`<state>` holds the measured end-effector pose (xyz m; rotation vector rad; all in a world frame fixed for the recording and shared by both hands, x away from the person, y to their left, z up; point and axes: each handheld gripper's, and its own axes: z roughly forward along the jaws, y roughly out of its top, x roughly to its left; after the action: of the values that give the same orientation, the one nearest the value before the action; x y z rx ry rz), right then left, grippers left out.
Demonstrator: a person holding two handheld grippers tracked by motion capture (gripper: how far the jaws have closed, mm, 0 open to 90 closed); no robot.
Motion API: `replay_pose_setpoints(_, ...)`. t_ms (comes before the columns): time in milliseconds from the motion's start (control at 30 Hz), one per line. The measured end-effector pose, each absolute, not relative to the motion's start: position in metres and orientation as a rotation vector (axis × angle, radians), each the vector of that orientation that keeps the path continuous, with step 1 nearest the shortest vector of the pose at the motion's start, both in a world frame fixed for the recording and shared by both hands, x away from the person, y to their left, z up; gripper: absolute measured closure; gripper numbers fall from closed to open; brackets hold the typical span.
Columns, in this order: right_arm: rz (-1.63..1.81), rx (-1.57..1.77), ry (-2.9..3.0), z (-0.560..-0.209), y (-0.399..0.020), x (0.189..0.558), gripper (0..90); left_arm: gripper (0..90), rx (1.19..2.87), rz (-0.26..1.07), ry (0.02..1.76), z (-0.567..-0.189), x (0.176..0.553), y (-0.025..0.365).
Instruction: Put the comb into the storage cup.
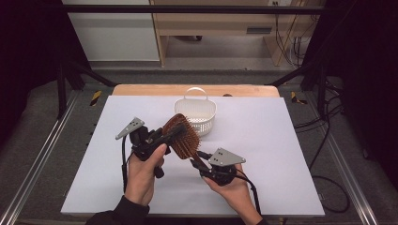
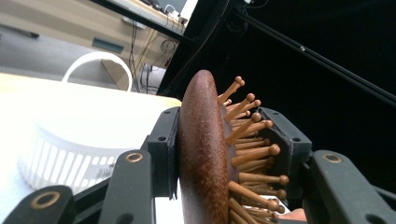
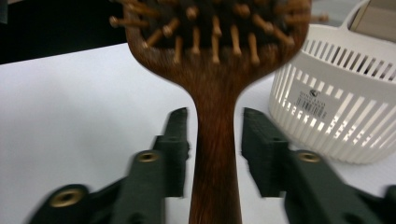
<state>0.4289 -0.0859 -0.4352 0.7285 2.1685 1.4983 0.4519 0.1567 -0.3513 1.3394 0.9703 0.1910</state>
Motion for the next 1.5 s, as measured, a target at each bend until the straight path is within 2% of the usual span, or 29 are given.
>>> replay_pose_setpoints(67,1.506,0.739,2.163,-0.435,-0.088,0.429,55.7,51.8,1.336,0.195,0.97,-0.35,0.452,0.158)
replay_pose_setpoints(100,1.531,0.757,2.153,-0.435,-0.092,0.431,46.7,51.8,1.327,0.211,0.975,-0.348,0.453,0.16)
replay_pose_setpoints(133,1.531,0.757,2.153,-0.435,-0.092,0.431,46.7,51.8,1.327,0.211,0.975,-0.348,0.453,0.16)
replay_pose_setpoints(167,1.548,0.784,2.154,-0.435,-0.097,0.433,39.0,51.8,1.321,0.217,0.978,-0.347,0.453,0.161)
replay_pose_setpoints(200,1.548,0.784,2.154,-0.435,-0.097,0.433,39.0,51.8,1.32,0.225,0.978,-0.346,0.454,0.162)
replay_pose_setpoints(300,1.563,0.813,2.136,-0.437,-0.103,0.435,31.2,51.8,1.304,0.248,0.975,-0.343,0.454,0.165)
replay_pose_setpoints(333,1.561,0.804,2.105,-0.441,-0.107,0.438,24.0,51.7,1.301,0.258,0.976,-0.342,0.453,0.165)
replay_pose_setpoints(433,1.527,0.807,2.094,-0.444,-0.112,0.439,22.9,51.7,1.282,0.28,0.984,-0.34,0.453,0.165)
replay_pose_setpoints(567,1.548,0.896,2.075,-0.448,-0.135,0.441,12.6,51.5,1.276,0.295,0.975,-0.332,0.452,0.163)
replay_pose_setpoints(700,1.536,0.919,2.021,-0.449,-0.155,0.436,6.4,51.5,1.276,0.304,0.969,-0.323,0.453,0.16)
replay_pose_setpoints(1100,1.53,1.007,1.892,-0.454,-0.216,0.42,5.4,51.3,1.289,0.332,0.933,-0.29,0.464,0.138)
replay_pose_setpoints(1500,1.531,1.031,1.824,-0.458,-0.228,0.42,5.6,51.3,1.284,0.363,0.9,-0.267,0.488,0.111)
